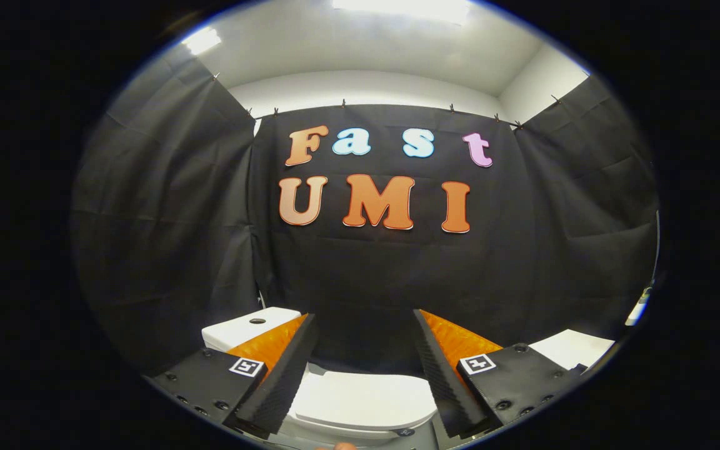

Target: Open the toilet lid.

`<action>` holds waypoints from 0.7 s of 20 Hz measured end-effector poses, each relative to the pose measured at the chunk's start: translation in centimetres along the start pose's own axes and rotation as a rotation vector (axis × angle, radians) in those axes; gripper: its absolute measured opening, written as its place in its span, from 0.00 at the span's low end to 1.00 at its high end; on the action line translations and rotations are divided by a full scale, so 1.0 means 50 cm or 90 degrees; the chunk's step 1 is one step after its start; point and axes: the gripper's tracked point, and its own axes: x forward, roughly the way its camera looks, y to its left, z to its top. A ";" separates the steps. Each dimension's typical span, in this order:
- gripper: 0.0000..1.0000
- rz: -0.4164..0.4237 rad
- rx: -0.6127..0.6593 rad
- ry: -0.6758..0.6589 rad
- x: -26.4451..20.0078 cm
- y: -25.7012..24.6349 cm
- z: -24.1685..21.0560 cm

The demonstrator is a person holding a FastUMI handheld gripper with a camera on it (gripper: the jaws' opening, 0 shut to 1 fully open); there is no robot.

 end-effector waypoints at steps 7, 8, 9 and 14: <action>0.98 -0.013 0.072 0.000 0.006 -0.044 -0.085; 0.98 -0.014 0.077 0.003 0.009 -0.050 -0.100; 0.98 -0.013 0.088 0.002 0.008 -0.052 -0.116; 0.98 -0.016 0.183 0.008 0.023 -0.077 -0.220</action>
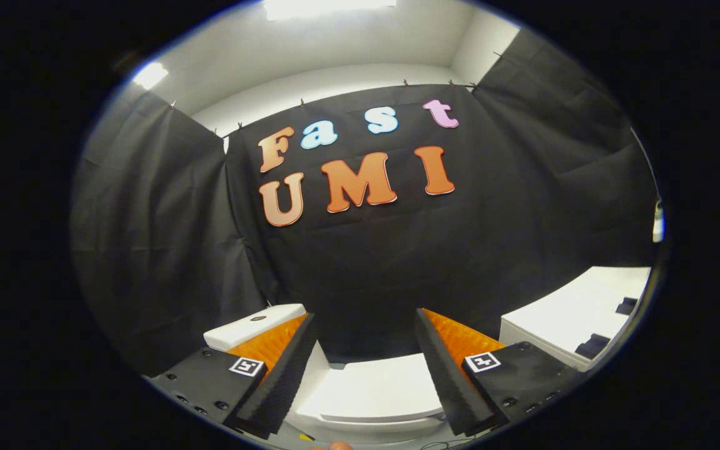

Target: Open the toilet lid.

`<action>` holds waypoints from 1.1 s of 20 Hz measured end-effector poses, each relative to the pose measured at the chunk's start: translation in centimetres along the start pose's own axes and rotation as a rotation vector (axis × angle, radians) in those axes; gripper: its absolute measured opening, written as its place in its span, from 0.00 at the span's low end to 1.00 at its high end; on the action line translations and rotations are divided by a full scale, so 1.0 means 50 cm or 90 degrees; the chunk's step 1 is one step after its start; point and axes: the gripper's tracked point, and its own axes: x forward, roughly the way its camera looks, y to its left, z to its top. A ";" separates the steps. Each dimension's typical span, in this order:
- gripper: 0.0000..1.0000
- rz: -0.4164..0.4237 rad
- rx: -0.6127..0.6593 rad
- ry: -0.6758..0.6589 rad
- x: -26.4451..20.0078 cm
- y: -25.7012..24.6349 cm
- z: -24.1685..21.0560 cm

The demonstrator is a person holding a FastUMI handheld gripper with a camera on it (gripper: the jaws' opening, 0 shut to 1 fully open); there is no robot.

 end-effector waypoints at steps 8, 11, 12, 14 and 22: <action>0.98 -0.028 0.145 0.042 -0.011 -0.102 -0.192; 0.98 -0.060 0.213 0.052 -0.011 -0.159 -0.270; 0.99 -0.072 0.239 0.058 -0.013 -0.178 -0.297; 0.99 -0.094 0.281 0.072 -0.021 -0.210 -0.352; 0.99 -0.138 0.436 0.122 -0.048 -0.300 -0.529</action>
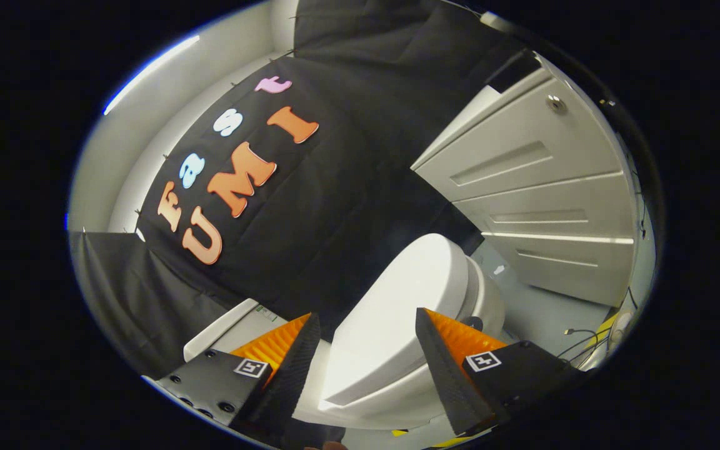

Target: Open the toilet lid.

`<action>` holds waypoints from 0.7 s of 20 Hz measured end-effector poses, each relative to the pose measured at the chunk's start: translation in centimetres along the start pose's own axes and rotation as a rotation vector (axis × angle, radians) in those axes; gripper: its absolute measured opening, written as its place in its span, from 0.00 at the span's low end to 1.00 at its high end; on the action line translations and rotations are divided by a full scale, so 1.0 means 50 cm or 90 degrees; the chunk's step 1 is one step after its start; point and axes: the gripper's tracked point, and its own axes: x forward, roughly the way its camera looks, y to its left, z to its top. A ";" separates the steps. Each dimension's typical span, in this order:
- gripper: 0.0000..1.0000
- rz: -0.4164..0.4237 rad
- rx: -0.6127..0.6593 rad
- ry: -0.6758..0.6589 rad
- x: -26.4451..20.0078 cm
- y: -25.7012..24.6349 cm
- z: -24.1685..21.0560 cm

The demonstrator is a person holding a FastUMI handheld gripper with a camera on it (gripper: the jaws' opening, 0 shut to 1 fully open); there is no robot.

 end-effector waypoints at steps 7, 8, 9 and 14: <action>0.99 -0.033 0.110 0.014 0.016 -0.153 -0.055; 0.98 -0.032 0.127 0.012 0.022 -0.170 -0.058; 0.98 -0.028 0.146 0.007 0.027 -0.181 -0.060; 0.96 -0.015 0.212 0.011 0.062 -0.227 -0.091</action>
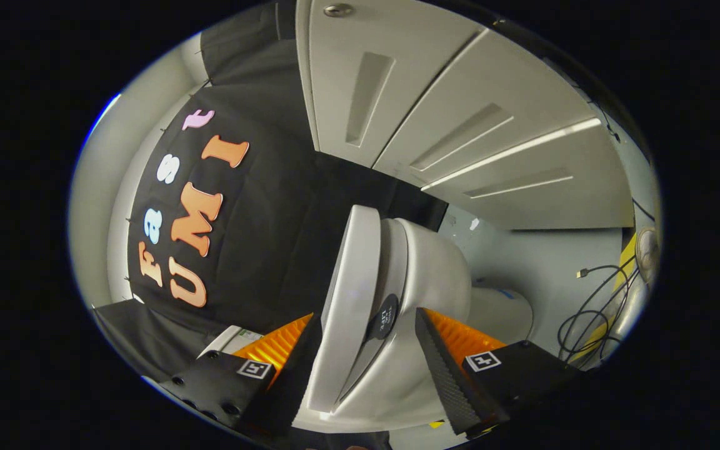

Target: Open the toilet lid.

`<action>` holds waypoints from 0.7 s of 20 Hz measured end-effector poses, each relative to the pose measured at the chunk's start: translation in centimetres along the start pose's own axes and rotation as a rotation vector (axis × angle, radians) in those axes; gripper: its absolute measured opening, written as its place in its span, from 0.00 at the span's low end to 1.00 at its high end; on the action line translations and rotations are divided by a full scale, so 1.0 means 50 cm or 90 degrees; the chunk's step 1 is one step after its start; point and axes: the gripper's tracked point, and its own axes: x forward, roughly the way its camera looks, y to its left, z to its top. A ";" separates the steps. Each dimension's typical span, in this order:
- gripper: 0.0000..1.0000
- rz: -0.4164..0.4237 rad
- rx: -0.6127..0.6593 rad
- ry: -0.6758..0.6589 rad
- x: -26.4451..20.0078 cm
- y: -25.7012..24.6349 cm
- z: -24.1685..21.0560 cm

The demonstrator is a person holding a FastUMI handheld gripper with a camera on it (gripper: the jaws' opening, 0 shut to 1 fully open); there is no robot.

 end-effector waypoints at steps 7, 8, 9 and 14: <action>0.70 0.027 0.068 0.005 0.032 -0.023 0.004; 0.65 0.031 0.076 0.000 0.032 -0.025 0.007; 0.59 0.026 0.077 0.000 0.038 -0.033 0.007; 0.31 0.047 0.097 -0.004 0.047 -0.029 0.013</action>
